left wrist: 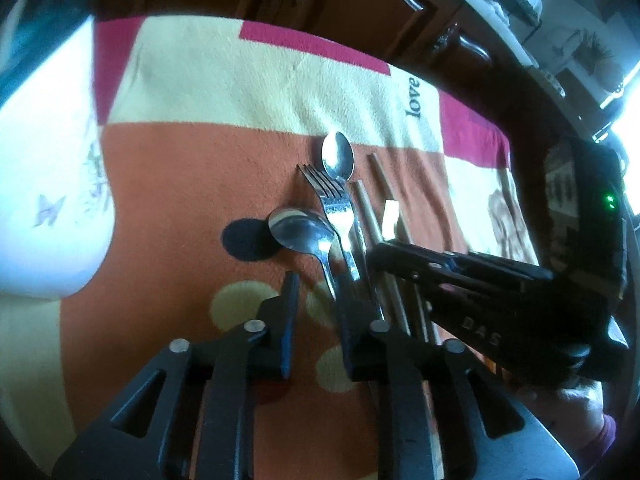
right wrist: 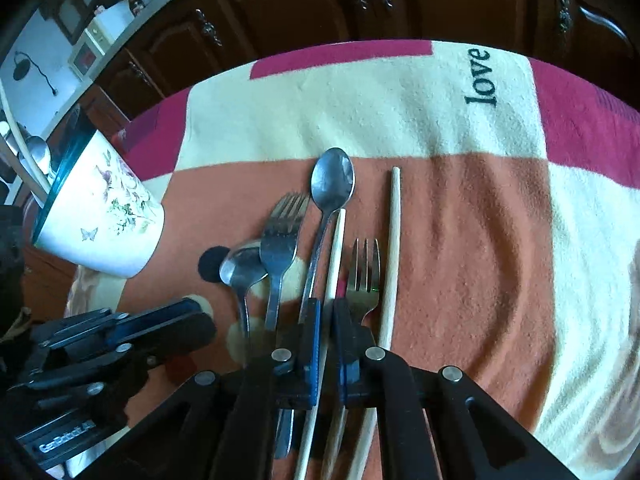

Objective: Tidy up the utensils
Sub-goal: 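Grasp a wooden chopstick with the right tool while the left tool grasps a metal spoon, then lift the chopstick and spoon and carry them over the white cup with both tools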

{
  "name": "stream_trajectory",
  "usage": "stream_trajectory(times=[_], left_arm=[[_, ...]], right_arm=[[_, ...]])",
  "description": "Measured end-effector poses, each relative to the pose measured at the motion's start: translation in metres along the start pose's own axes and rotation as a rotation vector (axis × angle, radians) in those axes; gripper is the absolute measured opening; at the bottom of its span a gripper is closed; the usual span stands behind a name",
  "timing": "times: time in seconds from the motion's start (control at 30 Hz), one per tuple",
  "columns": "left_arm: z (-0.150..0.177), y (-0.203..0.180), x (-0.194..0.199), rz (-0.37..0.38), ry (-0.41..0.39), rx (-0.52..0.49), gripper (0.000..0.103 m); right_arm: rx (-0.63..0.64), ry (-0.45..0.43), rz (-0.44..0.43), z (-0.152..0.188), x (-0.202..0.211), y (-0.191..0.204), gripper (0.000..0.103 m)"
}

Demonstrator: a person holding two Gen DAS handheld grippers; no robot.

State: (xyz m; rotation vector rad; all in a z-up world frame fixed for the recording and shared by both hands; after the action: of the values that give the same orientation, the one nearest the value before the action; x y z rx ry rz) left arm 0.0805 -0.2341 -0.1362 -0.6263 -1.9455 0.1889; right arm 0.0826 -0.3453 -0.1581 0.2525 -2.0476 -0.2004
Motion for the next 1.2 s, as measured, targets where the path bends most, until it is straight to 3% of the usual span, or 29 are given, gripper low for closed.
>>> stream_trajectory(times=[0.37,0.47,0.6,1.0,1.2], left_arm=[[-0.009,-0.001,-0.018,0.019,0.01,0.045,0.023],[-0.008,-0.002,-0.02,0.009,0.013,0.019,0.008],[-0.005,-0.002,-0.016,0.017,0.003,0.005,0.003],[0.013,-0.026,0.073,0.059,-0.13,-0.104,0.0],[0.016,-0.029,0.128,0.08,-0.199,-0.111,0.0]], right_arm=[[0.007,-0.006,0.034,-0.019,-0.004,-0.01,0.007],[0.015,-0.004,0.043,-0.028,-0.01,-0.009,0.008],[0.024,-0.038,0.055,-0.027,-0.009,-0.008,0.005],[-0.04,-0.225,-0.07,0.016,0.077,0.002,0.004],[-0.032,-0.328,-0.126,0.023,0.131,0.03,0.003]])
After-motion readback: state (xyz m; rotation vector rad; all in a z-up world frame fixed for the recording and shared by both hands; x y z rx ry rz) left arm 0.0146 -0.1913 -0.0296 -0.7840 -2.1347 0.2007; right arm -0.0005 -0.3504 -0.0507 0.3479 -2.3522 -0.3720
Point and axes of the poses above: each gripper's, at about its wrist camera, not at the fingertips, and x roughly against the way its jaws point, y to its left, z to its underside, the point moved 6 cm from there along -x, roughly the way its jaws point, and after that the axes turned 1 degree about -y, right-handed, at the moved point
